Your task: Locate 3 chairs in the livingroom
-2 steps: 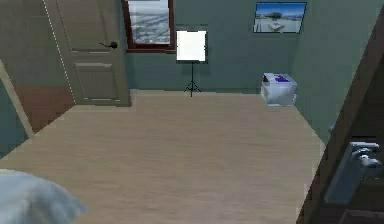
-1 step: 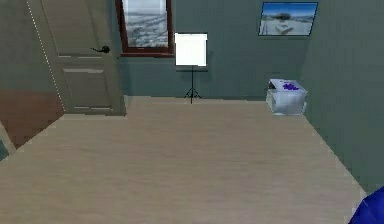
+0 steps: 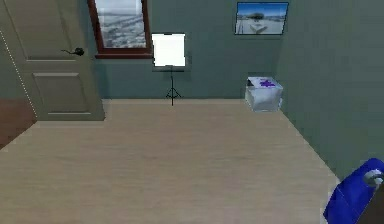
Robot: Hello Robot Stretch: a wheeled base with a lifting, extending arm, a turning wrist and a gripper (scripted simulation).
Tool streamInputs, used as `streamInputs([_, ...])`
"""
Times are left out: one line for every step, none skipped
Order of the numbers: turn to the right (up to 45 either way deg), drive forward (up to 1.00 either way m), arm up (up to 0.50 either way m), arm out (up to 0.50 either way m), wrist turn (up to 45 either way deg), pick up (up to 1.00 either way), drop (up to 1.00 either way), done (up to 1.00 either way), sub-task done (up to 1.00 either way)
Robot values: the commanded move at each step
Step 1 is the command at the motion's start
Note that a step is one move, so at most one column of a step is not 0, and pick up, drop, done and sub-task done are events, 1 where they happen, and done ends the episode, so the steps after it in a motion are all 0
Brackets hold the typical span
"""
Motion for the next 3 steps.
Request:
streamInputs([0.0,0.45,0.00,0.00,0.0,0.00,0.00,0.00,0.00])
streamInputs([-45.0,0.00,0.00,0.00,0.0,0.00,0.00,0.00,0.00])
streamInputs([-6.0,0.00,0.00,0.00,0.0,0.00,0.00,0.00,0.00])
